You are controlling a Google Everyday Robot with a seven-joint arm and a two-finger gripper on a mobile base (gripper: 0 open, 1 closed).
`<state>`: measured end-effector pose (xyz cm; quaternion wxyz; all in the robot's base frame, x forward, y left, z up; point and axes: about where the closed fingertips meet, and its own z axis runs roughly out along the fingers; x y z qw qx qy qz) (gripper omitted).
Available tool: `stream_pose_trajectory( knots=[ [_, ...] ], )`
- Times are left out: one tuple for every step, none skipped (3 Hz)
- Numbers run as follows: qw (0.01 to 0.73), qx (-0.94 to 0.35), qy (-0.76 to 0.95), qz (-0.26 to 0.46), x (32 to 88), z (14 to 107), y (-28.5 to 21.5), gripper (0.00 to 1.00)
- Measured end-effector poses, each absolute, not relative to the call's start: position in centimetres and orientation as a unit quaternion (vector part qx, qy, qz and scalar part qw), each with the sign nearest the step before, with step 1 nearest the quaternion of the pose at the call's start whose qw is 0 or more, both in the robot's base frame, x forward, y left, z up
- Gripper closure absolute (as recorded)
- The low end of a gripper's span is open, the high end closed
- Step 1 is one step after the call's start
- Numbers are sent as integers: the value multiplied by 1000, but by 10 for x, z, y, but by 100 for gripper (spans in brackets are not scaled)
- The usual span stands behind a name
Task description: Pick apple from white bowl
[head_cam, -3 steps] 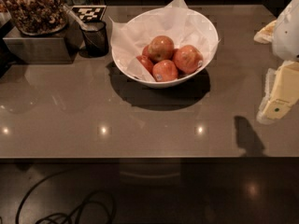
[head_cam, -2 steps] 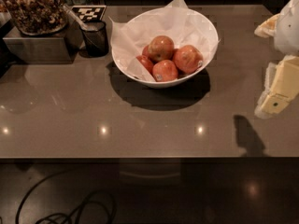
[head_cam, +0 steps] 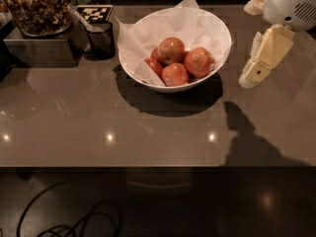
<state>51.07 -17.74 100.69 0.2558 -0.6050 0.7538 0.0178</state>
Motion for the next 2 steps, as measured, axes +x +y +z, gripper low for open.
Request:
stream_pose_trajectory(
  knots=[
    [264,-623,735,44,549,1010,-147,0],
    [272,-623,732,42,552,1016,-144,0]
  ],
)
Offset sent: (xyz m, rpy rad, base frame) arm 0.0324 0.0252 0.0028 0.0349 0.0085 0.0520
